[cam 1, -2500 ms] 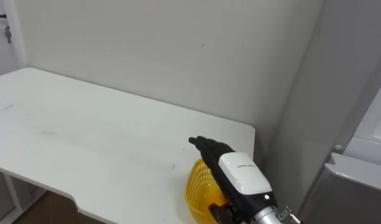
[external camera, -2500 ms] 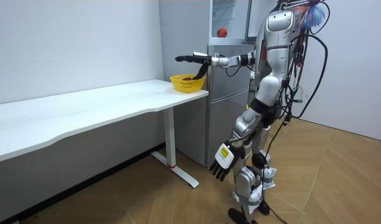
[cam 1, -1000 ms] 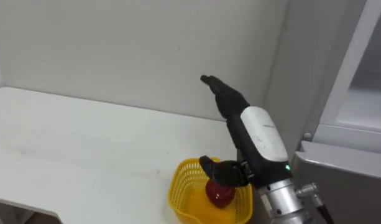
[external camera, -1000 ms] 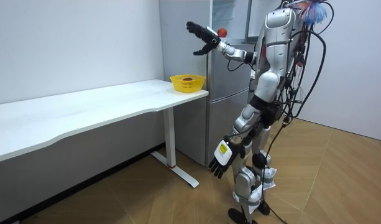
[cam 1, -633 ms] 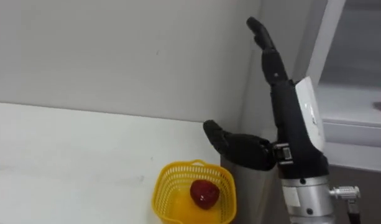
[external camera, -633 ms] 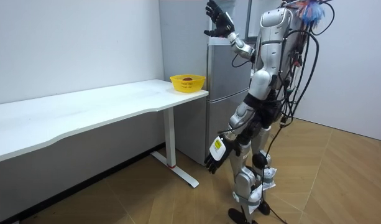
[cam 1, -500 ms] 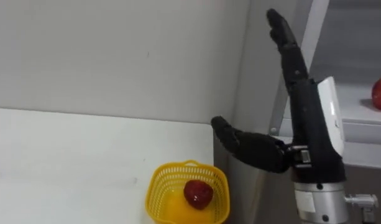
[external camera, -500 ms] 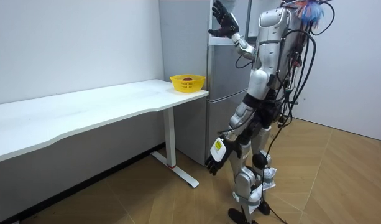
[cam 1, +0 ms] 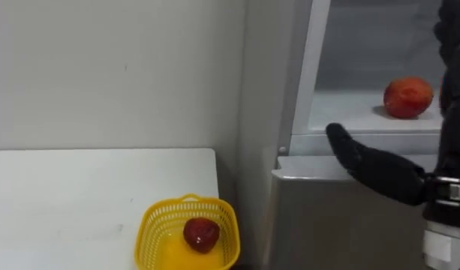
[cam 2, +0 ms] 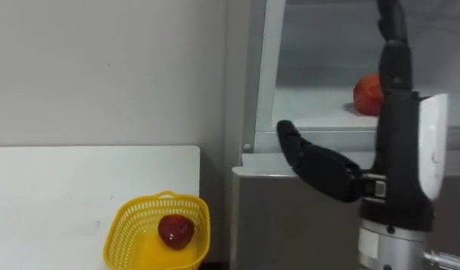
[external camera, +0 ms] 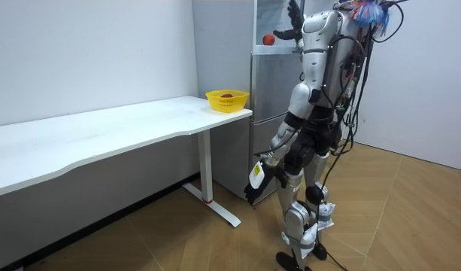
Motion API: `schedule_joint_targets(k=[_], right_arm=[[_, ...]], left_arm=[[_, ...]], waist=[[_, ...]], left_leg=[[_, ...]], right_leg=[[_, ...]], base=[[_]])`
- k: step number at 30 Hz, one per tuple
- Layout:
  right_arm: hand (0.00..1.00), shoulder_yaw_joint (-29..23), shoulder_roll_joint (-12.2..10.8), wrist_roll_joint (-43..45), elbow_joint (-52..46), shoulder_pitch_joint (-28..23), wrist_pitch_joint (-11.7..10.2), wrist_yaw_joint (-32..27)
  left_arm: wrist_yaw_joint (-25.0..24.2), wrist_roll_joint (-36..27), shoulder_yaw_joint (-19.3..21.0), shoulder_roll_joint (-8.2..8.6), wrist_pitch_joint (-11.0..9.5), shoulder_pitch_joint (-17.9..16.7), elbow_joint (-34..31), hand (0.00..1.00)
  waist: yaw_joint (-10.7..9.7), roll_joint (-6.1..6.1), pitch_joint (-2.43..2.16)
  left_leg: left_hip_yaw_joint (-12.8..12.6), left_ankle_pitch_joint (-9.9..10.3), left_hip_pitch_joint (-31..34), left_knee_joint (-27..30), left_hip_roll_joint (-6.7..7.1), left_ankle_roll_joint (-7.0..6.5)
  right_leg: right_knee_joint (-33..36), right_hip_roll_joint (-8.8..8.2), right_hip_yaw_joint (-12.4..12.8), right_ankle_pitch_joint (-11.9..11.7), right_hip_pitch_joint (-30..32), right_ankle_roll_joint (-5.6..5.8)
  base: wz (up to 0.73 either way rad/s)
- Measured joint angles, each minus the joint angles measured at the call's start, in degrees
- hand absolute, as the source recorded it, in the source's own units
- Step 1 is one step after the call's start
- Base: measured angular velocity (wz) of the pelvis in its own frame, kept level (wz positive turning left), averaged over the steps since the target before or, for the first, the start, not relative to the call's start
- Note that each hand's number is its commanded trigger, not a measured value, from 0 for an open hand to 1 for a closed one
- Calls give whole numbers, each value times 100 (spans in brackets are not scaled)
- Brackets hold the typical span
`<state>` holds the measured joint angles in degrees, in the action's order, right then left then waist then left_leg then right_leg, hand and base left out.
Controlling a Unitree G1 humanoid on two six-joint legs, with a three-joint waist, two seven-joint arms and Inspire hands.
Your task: Retrieve from the upper fridge
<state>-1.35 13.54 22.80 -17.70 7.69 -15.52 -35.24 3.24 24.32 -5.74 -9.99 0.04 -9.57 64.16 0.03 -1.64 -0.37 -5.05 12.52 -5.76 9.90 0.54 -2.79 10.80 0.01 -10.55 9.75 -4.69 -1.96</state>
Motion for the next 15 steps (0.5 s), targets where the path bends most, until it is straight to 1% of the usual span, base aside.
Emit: schedule_joint_targets(k=[2, 3, 4, 5, 6, 8, 9, 10, 11, 12, 14, 15], right_arm=[[0, -311, 9, -20, 0, -42, -1, -151], [0, -389, 22, -48, 0, -42, -4, -164], [0, -581, 62, -129, 10, -38, -8, -166], [0, -781, 157, -296, 40, -29, -11, -197], [0, -863, 224, -387, 70, -17, -11, -228], [0, -1116, 480, -775, 183, 9, 7, -329], [0, -1178, 523, -844, 193, 10, 13, -338], [0, -1293, 556, -955, 195, 10, 22, -340], [0, -1386, 567, -1014, 198, 11, 48, -347], [0, -1402, 597, -1036, 209, 11, 69, -367], [0, -1453, 814, -1235, 556, 62, 71, -368], [0, -1472, 871, -1304, 658, 79, 118, -355]], left_arm=[[-3, 6, 19, 0, -19, -3, -2, 0], [-8, 6, 23, -3, -25, -4, -2, 0], [-29, 7, 83, -3, -55, -22, -19, 0], [-53, 6, 171, -8, -87, -48, -35, 0], [-72, 10, 210, -12, -101, -64, -41, 0], [-158, 10, 355, -23, -103, -133, -55, 0], [-167, 10, 387, -23, -103, -136, -56, 0], [-169, 11, 442, -24, -103, -136, -59, 0], [-170, 10, 458, -37, -103, -135, -60, 0], [-174, 9, 457, -47, -102, -136, -60, 0], [-196, 11, 461, -104, -88, -127, -70, 0], [-218, 11, 461, -127, -87, -123, -77, 0]], waist=[[-38, -3, -1], [-51, -2, -1], [-75, -19, -5], [-77, -32, -5], [-78, -43, 0], [-83, -106, 24], [-96, -109, 24], [-123, -152, 50], [-128, -178, 57], [-130, -193, 61], [-140, -256, 57], [-136, -292, 47]], left_leg=[[-5, 0, 5, -9, -2, 0], [-5, 0, 5, -12, -2, 0], [-8, -1, 4, -12, -1, 1], [-26, -1, -10, -17, 0, 1], [-37, -2, -32, -17, 1, 1], [-90, -3, -90, -25, 1, 2], [-89, -3, -89, -24, 5, 2], [-89, -3, -87, -24, 7, 2], [-88, -3, -84, -24, 9, 1], [-85, -3, -83, -24, 10, 1], [-55, -2, -71, -24, 13, 0], [-48, -2, -66, -24, 14, 0]], right_leg=[[-2, -2, 24, 0, 12, 0], [-3, -2, 29, 0, 14, 0], [-6, 0, 32, 0, 9, 0], [-14, 8, 52, 1, -1, 1], [-17, 13, 70, 1, -12, 1], [-21, 19, 119, 6, -33, 4], [-24, 17, 120, 6, -33, 5], [-30, 17, 128, 8, -28, 7], [-40, 17, 130, 9, -27, 9], [-45, 18, 127, 9, -28, 9], [-75, 18, 113, 8, -40, 8], [-79, 15, 112, 7, -41, 9]], base=[[-2], [0], [0], [0], [-7], [-11], [-6], [0], [0], [-3], [0], [5]])
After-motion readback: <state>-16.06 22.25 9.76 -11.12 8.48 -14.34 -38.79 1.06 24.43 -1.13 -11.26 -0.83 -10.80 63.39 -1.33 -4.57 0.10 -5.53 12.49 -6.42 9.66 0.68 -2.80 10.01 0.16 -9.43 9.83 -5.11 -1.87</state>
